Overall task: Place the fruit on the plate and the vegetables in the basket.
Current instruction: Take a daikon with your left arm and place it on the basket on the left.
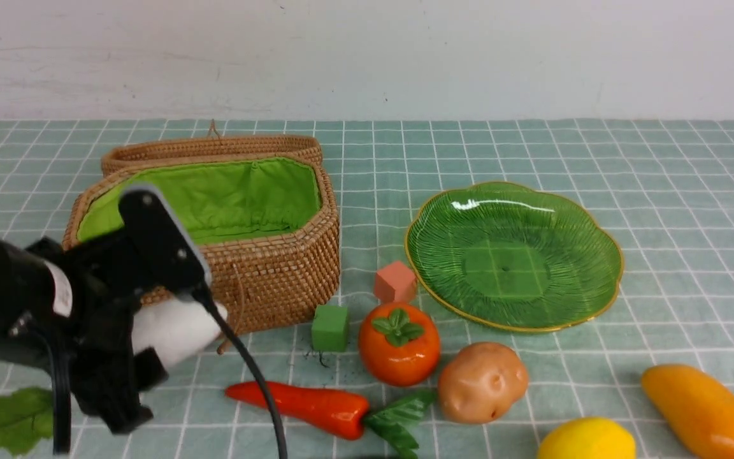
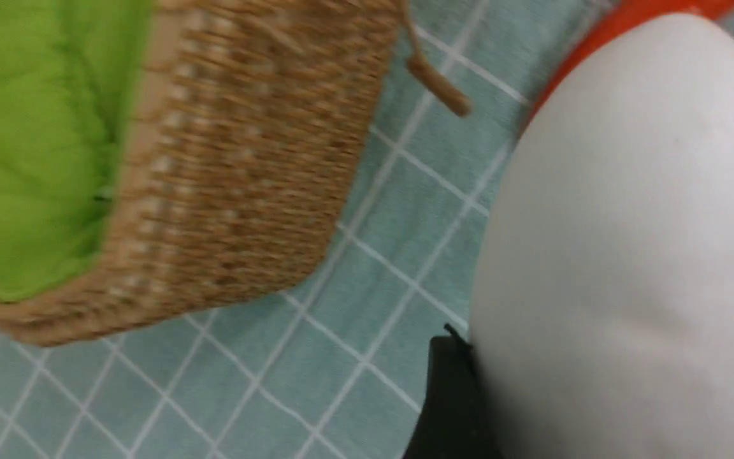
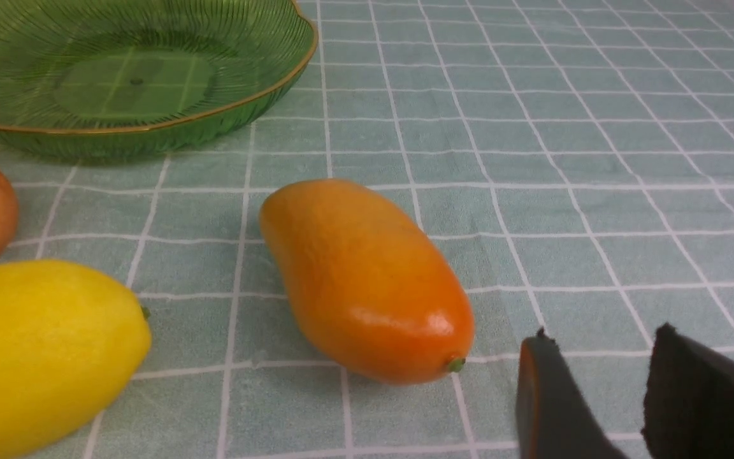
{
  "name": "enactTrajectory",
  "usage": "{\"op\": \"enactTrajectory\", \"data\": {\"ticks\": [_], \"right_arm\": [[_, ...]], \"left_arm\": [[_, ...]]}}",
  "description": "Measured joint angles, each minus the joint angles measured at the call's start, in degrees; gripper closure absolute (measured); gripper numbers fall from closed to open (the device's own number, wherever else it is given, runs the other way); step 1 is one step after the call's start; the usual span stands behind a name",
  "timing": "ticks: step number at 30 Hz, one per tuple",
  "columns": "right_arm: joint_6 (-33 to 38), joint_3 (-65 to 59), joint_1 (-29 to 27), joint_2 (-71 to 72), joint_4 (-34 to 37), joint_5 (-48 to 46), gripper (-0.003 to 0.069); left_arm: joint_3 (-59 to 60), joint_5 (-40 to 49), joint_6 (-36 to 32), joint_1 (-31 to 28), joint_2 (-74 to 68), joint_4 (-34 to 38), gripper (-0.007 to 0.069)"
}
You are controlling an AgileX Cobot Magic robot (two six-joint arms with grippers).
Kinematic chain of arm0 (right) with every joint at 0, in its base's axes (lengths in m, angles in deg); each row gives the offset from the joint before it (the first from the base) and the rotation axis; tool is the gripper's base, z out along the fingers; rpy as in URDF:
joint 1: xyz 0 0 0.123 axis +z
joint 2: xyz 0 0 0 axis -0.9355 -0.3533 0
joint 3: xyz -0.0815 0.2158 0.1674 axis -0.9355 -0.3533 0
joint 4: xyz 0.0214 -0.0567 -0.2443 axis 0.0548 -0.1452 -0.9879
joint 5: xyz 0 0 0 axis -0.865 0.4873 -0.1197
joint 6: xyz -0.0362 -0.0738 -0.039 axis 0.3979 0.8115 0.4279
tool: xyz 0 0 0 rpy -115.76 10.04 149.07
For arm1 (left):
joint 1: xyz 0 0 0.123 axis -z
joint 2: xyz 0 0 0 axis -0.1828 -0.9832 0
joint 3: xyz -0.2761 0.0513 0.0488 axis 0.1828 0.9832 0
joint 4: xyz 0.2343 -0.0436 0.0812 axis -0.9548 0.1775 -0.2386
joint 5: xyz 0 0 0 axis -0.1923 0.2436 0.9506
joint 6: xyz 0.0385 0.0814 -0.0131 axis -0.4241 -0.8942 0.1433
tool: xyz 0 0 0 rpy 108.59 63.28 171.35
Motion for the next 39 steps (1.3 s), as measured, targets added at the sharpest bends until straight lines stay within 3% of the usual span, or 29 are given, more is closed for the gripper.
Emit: {"op": "enactTrajectory", "data": {"ticks": [6,12,16,39], "right_arm": [[0.0,0.0,0.0,0.0,0.0,0.0,0.0417],[0.0,0.0,0.0,0.0,0.0,0.0,0.0417],[0.0,0.0,0.0,0.0,0.0,0.0,0.0417],[0.0,0.0,0.0,0.0,0.0,0.0,0.0417]], "left_arm": [[-9.17,-3.04,-0.2,-3.77,-4.2,-2.03,0.0139],[-12.85,-21.57,-0.2,-4.39,-10.16,-18.33,0.0139],[-12.91,-27.92,0.07,-4.39,-15.22,-22.34,0.0139],[-12.91,-30.35,7.93,-4.39,-22.74,-23.24,0.0139]]}}
